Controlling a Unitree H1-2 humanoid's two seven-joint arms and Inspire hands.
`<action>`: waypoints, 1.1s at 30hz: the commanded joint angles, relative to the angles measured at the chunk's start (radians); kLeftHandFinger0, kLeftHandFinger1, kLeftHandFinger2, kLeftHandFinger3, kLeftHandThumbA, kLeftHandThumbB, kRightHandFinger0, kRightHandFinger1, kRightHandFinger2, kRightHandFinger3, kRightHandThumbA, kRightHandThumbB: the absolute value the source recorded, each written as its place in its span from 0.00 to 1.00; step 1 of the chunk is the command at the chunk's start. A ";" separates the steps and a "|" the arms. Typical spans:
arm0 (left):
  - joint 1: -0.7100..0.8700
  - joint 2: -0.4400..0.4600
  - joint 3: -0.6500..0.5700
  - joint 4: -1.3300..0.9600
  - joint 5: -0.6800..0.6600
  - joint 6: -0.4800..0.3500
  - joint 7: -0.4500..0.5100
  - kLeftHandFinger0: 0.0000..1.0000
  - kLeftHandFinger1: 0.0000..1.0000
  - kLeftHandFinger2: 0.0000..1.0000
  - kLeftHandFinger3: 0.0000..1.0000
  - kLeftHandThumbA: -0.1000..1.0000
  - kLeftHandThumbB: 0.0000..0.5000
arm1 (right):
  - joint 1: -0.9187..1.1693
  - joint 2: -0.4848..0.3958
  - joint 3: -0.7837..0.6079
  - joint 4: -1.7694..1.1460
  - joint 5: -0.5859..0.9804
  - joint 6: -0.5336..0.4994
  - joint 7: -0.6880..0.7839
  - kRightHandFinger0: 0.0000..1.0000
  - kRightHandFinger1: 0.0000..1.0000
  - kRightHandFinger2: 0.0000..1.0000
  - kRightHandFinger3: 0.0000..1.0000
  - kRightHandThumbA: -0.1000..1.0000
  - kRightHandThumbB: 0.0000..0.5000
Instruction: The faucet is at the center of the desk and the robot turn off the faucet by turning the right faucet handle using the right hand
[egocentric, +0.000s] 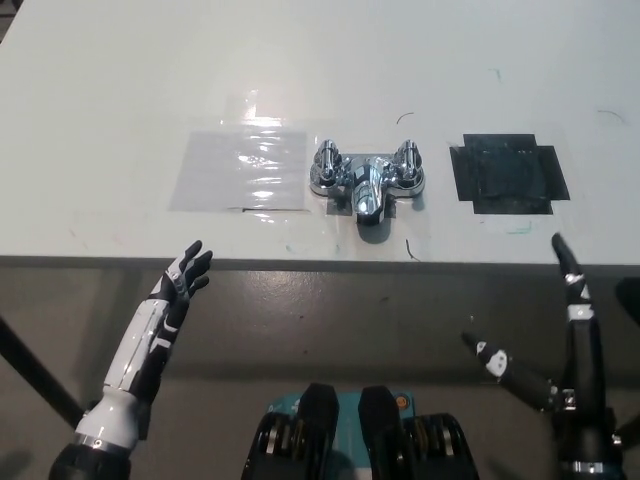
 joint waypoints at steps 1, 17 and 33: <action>0.009 0.007 0.010 -0.028 0.001 -0.015 -0.008 1.00 1.00 1.00 1.00 1.00 0.54 | 0.006 -0.003 -0.012 0.055 0.077 -0.084 0.067 1.00 1.00 1.00 1.00 1.00 0.32; 0.016 0.001 0.025 0.000 -0.031 -0.010 -0.007 1.00 1.00 1.00 1.00 0.98 0.52 | 0.019 0.012 -0.014 0.117 0.092 -0.093 0.147 1.00 1.00 1.00 1.00 1.00 0.32; 0.064 -0.010 0.027 0.017 -0.015 -0.030 0.006 1.00 1.00 1.00 1.00 1.00 0.60 | 0.031 0.006 -0.017 0.119 0.048 -0.084 0.170 1.00 1.00 1.00 1.00 1.00 0.37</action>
